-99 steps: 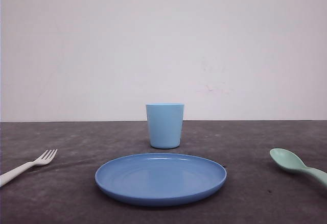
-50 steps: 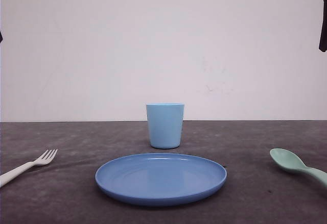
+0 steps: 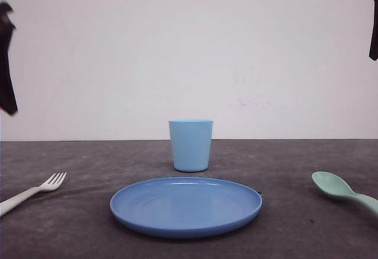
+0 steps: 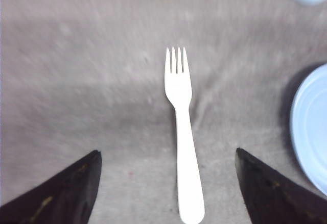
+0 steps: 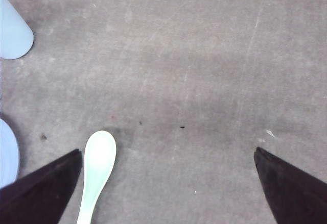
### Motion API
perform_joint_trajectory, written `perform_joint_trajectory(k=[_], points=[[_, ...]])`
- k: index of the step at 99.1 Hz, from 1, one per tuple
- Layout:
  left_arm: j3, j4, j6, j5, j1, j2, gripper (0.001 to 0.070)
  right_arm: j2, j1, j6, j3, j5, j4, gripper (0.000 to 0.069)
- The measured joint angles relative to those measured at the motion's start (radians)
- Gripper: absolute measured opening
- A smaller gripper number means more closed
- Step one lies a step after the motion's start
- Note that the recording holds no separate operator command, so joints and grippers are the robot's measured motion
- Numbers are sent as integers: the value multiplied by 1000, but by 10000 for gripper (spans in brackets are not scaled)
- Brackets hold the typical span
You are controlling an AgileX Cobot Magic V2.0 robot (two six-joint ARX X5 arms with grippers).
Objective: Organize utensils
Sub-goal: 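Lower the left gripper onto the white fork and close on it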
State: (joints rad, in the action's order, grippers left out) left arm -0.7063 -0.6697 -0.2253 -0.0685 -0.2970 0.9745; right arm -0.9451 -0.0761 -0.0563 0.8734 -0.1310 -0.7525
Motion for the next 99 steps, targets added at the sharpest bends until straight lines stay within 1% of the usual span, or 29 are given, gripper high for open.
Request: perform_joint_trajectory(k=[20, 26, 34, 43, 56, 88, 99], points=[[1, 75, -38, 19, -72, 85, 506, 0, 0, 0, 0, 0, 0, 680], [1, 91, -47, 23, -93, 114, 496, 0, 0, 0, 0, 0, 0, 680], [1, 108, -57, 50, -119, 159, 471, 0, 0, 0, 0, 0, -5, 680], [1, 132, -61, 85, -140, 204, 464, 0, 0, 0, 0, 0, -8, 680], [1, 163, -68, 121, -151, 261, 462, 0, 0, 0, 0, 0, -8, 680], [1, 244, -79, 126, -155, 397, 462, 0, 0, 0, 0, 0, -8, 680], [0, 254, -80, 145, -156, 428, 442, 0, 0, 0, 0, 0, -8, 680]])
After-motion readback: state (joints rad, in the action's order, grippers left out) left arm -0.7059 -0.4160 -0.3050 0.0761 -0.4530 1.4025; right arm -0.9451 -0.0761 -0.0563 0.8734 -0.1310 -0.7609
